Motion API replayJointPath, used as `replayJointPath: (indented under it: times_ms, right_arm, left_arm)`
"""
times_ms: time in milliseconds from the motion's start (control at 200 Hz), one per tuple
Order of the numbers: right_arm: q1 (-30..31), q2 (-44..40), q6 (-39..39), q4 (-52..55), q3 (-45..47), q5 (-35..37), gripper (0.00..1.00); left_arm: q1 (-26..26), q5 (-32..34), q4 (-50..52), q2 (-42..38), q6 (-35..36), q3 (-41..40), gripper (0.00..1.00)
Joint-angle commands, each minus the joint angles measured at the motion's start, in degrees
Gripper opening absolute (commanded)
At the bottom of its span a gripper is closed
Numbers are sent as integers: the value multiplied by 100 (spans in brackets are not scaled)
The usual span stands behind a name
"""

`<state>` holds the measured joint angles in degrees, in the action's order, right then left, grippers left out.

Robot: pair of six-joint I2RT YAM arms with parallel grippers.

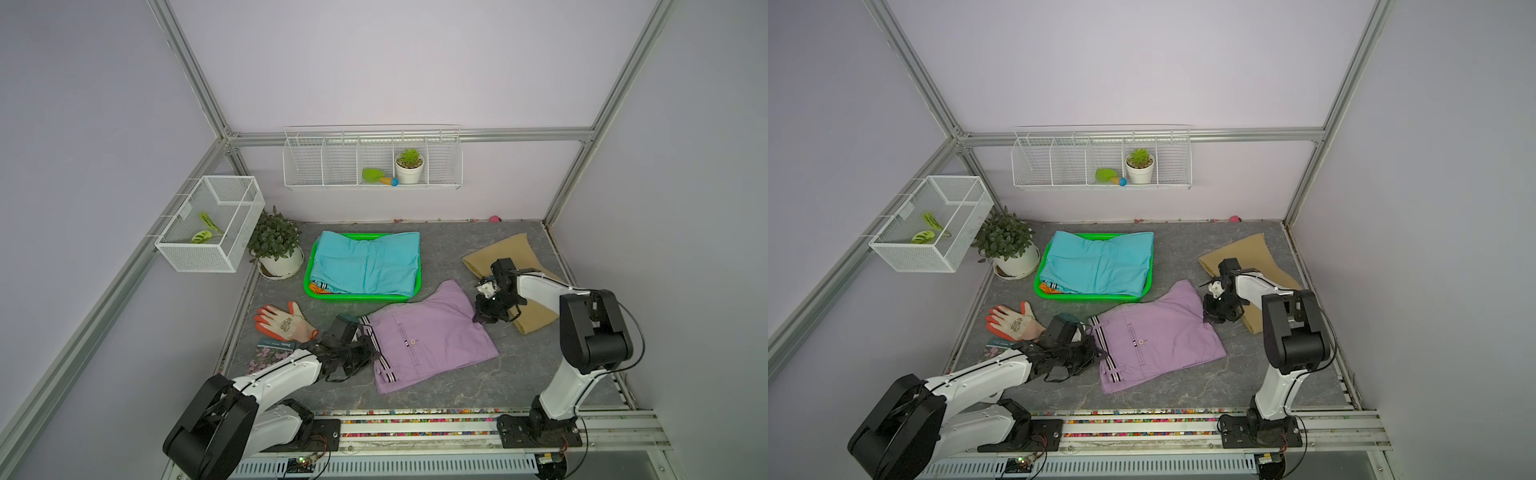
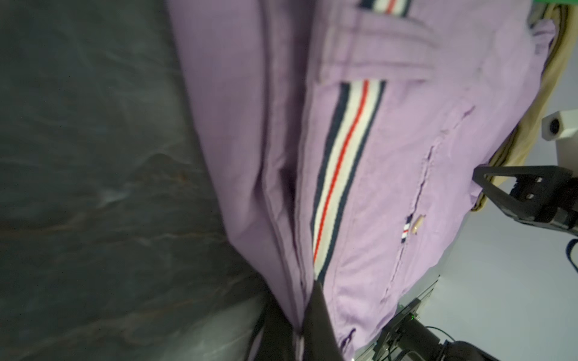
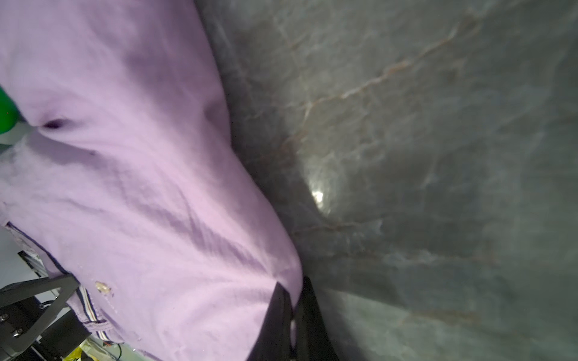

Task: Put the folded long pants in the basket
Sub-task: Pick up the long pant at the center of the board, then place the long pant in the basket.

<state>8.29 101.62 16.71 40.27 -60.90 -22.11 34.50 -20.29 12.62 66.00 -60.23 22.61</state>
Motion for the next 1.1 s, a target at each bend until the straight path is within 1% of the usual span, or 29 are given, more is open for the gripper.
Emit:
replayJointPath:
  times_ms: [0, 95, 240, 310, 355, 415, 500, 540, 595, 665, 700, 775, 850, 945, 1040, 1100]
  right_arm:
    - [90, -408, 113, 218, 146, 107, 0]
    - [281, -817, 235, 230, 335, 49, 0]
    - [596, -1844, 613, 74, 906, -110, 0]
    - [735, -2329, 643, 321, 987, -119, 0]
    - [800, -2676, 651, 487, 1025, -105, 0]
    - [813, -3140, 677, 751, 1015, -193, 0]
    - [814, -3844, 859, 911, 878, -263, 0]
    - [813, -4072, 975, 904, 726, -337, 0]
    - [814, -4220, 1091, 908, 396, -398, 0]
    - [814, -4178, 1194, 864, -41, -483, 0]
    - [814, -4083, 1290, 751, -231, -515, 0]
    - [831, -3698, 1570, 430, -594, -366, 0]
    - [879, -3220, 1888, -32, -918, -463, 0]
    - [1042, -2371, 2094, -359, -1507, -267, 0]
    - [1189, -1553, 2296, -789, -1984, -95, 0]
    - [1227, -1007, 2369, -841, -2397, 108, 0]
  left_arm:
    - [-22, 369, 1203, -508, 273, 388, 0]
    - [-22, 421, 1971, -965, 325, 799, 0]
    - [-22, 51, 2921, -1470, 568, 1488, 0]
    - [-22, -91, 3388, -1644, 694, 1824, 0]
    - [-22, -44, 3771, -1746, 740, 2115, 0]
    - [-22, 42, 4187, -1878, 776, 2504, 0]
    - [-22, -44, 4411, -2033, 931, 3008, 0]
    - [-26, 17, 4573, -1989, 1040, 3333, 0]
    - [-31, 192, 4926, -1726, 1282, 3923, 0]
    - [-84, 437, 5272, -1271, 1672, 4682, 0]
    - [-216, 537, 5411, -1018, 1875, 4992, 0]
    - [-804, 441, 5698, -377, 2472, 5767, 0]
    - [-1553, 355, 5864, 265, 3003, 6406, 0]
    - [-2300, 282, 6045, 1133, 3521, 7148, 0]
    - [-2786, 492, 6247, 2030, 3939, 7893, 0]
    - [-3007, 948, 6449, 2644, 3961, 8363, 0]
